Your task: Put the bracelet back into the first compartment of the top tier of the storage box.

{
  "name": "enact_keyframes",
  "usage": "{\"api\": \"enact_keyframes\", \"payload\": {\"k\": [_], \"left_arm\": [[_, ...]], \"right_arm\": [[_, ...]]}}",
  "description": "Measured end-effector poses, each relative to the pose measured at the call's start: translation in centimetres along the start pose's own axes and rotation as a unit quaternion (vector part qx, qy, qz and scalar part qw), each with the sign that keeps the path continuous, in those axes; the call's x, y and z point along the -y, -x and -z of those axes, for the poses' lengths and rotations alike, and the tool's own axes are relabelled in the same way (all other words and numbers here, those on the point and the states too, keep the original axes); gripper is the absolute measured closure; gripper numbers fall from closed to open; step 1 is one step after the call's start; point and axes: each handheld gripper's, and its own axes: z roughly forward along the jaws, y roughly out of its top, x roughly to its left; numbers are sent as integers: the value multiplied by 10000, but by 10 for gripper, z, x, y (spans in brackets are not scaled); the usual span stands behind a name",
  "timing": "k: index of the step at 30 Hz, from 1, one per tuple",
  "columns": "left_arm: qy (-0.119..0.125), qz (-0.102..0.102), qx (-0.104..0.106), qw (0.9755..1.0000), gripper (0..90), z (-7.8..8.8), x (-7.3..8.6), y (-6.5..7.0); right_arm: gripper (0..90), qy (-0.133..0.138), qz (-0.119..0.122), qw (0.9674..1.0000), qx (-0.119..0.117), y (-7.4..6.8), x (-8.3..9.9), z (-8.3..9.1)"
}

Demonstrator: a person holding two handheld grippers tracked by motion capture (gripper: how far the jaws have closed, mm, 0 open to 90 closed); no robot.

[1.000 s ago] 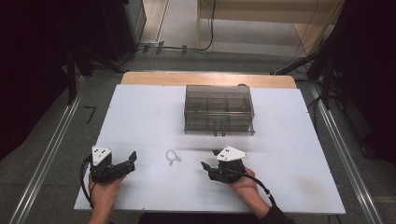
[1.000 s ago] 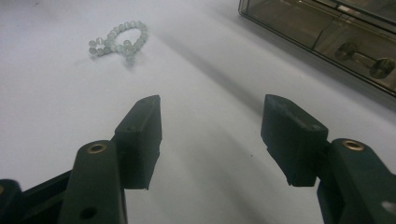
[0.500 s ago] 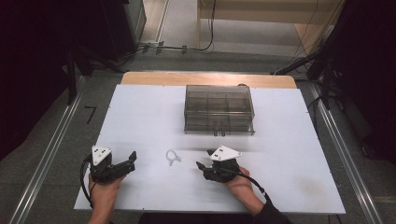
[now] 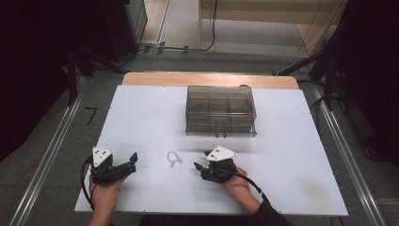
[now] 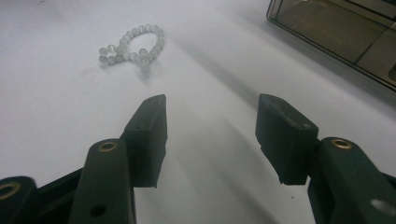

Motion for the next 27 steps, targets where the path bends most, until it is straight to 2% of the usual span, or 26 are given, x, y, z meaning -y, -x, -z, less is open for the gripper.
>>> {"api": "enact_keyframes", "payload": {"k": [14, 27], "left_arm": [[2, -6, 6, 10000, 69, 0, 0, 0], [6, -8, 19, 10000, 70, -1, 0, 0]], "right_arm": [[470, -46, 140, 9999, -89, -8, -8, -10], [527, -138, 264, 9990, -327, -17, -20, -26]]}}
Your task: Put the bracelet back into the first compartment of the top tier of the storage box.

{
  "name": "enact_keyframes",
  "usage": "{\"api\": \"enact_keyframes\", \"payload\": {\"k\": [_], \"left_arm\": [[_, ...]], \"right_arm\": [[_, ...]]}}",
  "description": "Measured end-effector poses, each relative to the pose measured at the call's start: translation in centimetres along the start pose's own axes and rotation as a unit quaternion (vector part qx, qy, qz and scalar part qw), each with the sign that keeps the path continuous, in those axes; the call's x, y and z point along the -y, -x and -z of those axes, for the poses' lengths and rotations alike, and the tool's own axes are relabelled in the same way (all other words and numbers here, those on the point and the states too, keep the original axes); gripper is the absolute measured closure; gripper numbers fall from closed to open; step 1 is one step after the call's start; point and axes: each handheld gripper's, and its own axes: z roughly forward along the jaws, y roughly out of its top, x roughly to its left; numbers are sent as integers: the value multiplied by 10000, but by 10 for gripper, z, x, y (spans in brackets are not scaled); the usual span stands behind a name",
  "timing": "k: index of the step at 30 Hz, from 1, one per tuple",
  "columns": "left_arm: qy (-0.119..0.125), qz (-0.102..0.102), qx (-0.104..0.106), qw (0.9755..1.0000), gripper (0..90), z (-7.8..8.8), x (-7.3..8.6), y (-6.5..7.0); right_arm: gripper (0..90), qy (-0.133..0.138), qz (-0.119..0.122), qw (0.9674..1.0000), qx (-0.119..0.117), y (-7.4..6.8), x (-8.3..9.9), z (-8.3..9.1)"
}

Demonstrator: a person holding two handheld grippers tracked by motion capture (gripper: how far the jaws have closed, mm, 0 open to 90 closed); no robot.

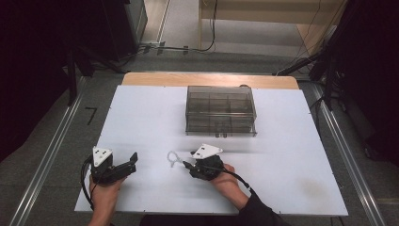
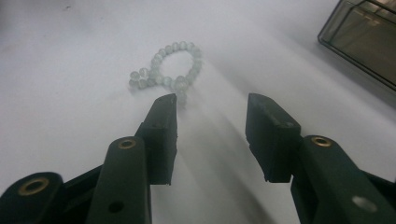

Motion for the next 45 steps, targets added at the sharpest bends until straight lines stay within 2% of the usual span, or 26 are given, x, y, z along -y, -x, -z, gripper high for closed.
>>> {"api": "enact_keyframes", "payload": {"k": [25, 33, 45], "left_arm": [[-2, 8, 9, 10000, 69, 0, 0, -1], [-1, 23, -1, 10000, 70, 1, 1, -3], [5, 39, -33, 10000, 69, 3, 2, -5]], "right_arm": [[590, -158, 126, 9995, -254, -8, -19, -24], [652, -274, 98, 9990, -332, -10, -23, -30], [724, -285, 142, 9986, -415, -11, -27, -34]]}}
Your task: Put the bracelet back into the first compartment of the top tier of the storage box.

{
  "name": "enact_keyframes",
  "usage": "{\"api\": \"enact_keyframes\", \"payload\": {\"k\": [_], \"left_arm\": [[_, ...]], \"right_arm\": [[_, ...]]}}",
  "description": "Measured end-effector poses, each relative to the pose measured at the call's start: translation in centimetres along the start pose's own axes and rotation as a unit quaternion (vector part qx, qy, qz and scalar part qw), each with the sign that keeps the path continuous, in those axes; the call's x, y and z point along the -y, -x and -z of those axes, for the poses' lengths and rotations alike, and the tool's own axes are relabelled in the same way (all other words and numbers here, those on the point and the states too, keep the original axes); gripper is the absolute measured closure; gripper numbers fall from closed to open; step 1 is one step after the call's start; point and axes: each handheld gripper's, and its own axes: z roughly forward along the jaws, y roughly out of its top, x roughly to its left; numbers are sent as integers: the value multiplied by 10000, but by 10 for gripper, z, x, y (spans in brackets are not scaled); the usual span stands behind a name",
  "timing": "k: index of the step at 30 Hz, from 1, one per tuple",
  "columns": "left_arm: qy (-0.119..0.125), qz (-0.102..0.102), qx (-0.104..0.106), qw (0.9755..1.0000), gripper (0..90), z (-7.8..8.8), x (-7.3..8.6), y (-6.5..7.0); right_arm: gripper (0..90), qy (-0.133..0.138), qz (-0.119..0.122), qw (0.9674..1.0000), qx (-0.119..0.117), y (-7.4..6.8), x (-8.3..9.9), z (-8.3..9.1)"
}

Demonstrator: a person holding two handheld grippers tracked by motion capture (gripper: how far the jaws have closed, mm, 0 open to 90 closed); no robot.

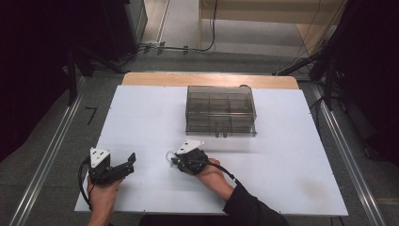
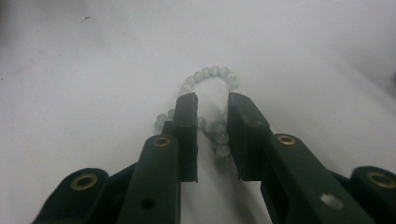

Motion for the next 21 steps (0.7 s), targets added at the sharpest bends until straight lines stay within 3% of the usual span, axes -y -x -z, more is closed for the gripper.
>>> {"api": "enact_keyframes", "payload": {"k": [6, 14, 21], "left_arm": [[18, 9, -7, 10000, 70, 1, 0, -1], [17, -3, -12, 10000, 70, 2, 1, -1], [-8, -8, -5, 10000, 70, -1, 0, 0]], "right_arm": [[802, -9, 54, 10000, 15, -2, -1, -1], [805, 7, 87, 10000, 37, -2, -1, -1], [698, 19, 114, 9999, -60, -2, -1, -2]]}}
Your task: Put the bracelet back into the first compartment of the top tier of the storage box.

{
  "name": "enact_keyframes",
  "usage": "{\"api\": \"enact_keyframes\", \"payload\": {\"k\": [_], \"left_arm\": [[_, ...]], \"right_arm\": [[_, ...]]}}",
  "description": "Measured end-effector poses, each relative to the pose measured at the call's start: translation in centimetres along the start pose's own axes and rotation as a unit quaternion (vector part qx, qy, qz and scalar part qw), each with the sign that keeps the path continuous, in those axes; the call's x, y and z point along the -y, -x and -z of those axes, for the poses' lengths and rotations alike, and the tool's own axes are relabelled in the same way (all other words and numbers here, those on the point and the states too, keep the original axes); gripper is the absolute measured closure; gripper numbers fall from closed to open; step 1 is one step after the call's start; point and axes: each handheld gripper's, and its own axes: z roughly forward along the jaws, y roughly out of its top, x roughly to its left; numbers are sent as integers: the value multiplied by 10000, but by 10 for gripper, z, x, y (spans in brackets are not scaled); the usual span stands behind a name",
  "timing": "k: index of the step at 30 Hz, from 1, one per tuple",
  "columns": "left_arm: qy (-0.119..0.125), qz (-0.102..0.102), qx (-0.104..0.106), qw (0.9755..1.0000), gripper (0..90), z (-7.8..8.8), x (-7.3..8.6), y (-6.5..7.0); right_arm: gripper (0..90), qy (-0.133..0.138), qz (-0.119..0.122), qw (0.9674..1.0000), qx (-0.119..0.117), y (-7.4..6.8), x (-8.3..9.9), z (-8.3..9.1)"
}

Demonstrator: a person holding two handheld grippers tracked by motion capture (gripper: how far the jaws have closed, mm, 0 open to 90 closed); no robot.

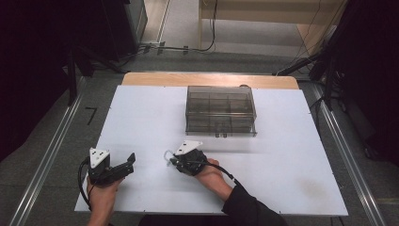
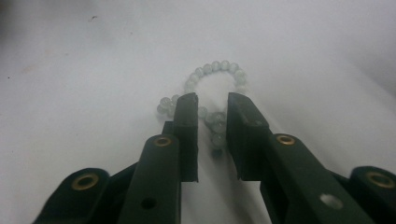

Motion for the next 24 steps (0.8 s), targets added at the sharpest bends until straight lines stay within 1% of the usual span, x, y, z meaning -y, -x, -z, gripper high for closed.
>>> {"api": "enact_keyframes", "payload": {"k": [4, 6, 10, 12, 19, 20, 23, 24], "left_arm": [[-5, -7, 11, 10000, 70, -1, 0, 1], [-10, -8, 16, 10000, 70, -1, 0, 1], [1, -9, 0, 10000, 70, 0, 0, 0], [-8, -10, 2, 10000, 70, 0, 0, 0], [4, 3, -6, 10000, 70, 1, 0, -1], [2, 7, -7, 10000, 70, 1, 0, -1], [-3, -5, -2, 10000, 70, 1, 0, -1], [-8, -7, -2, 10000, 70, 1, 0, 0]], "right_arm": [[698, -8, -4, 10000, -7, 0, 0, 0], [722, -10, -12, 10000, 13, 0, 0, 0], [807, -25, -55, 10000, 72, 0, 0, 0], [823, -25, -75, 9999, 86, 0, 0, 0], [827, -12, -90, 9999, 77, -1, 0, 1], [827, 12, -49, 10000, 72, -1, -1, 2], [829, 72, -85, 9999, 71, -2, -2, 5], [830, 95, -63, 9999, 74, -2, -3, 7]]}}
